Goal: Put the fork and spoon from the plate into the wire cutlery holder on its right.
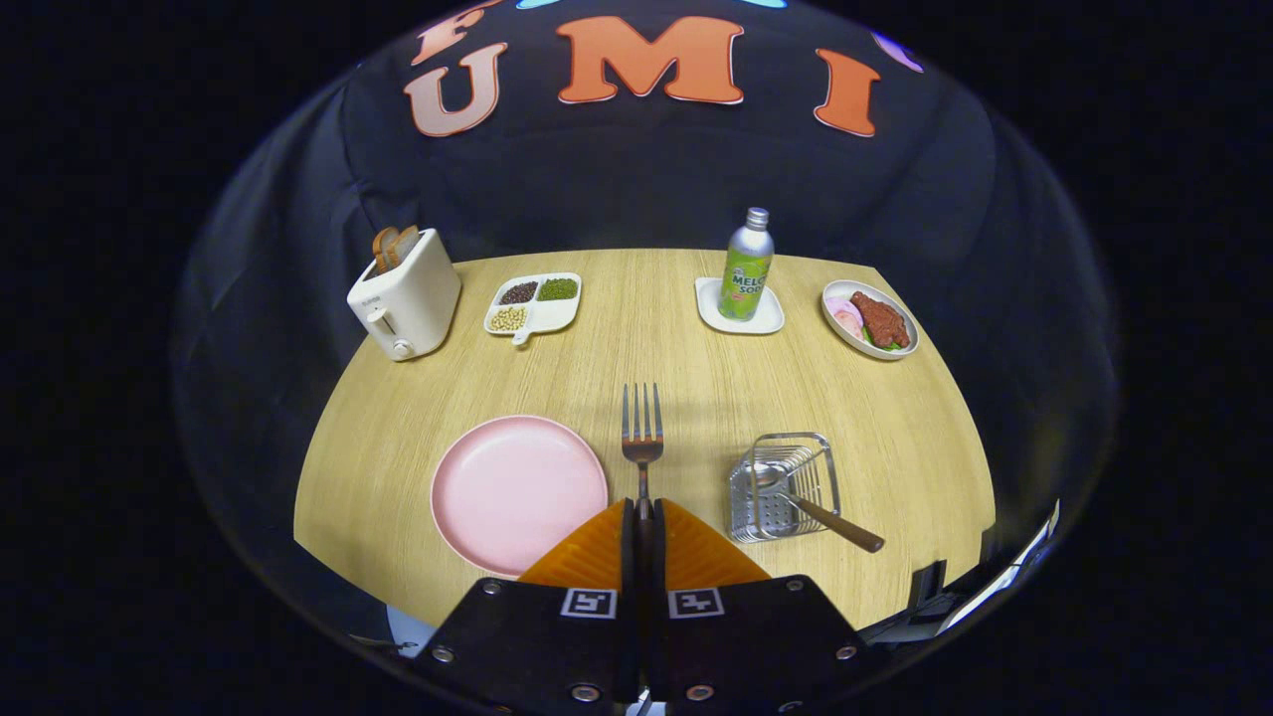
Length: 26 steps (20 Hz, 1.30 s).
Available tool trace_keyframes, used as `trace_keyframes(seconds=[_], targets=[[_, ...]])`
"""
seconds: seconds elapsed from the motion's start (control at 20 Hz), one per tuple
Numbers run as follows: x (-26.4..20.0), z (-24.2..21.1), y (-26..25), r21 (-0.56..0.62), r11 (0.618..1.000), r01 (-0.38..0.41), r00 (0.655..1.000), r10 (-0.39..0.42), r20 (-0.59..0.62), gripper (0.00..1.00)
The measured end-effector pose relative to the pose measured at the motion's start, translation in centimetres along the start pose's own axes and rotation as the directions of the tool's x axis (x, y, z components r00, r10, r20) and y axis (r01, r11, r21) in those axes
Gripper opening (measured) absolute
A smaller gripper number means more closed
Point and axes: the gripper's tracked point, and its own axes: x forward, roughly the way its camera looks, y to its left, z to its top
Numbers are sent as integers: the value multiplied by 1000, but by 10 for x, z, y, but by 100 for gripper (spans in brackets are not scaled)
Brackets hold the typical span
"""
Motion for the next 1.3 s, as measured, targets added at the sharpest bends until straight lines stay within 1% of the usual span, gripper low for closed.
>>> trace_keyframes(seconds=[0.15, 0.3, 0.55, 0.7, 0.9, 1.3], targets=[[-6, -5, -30, -29, 999, 32, 998, -33, -53, 5], [-8, -9, -47, -35, 999, 31, 993, -35, -110, 5], [-9, -20, -68, -132, 991, 37, 973, -66, -221, 5], [-2, -25, -77, -174, 984, 42, 953, -91, -288, 5], [7, -32, -84, -156, 987, 49, 922, -105, -373, 5], [30, -49, -90, -222, 975, 24, 856, -135, -499, 5]])
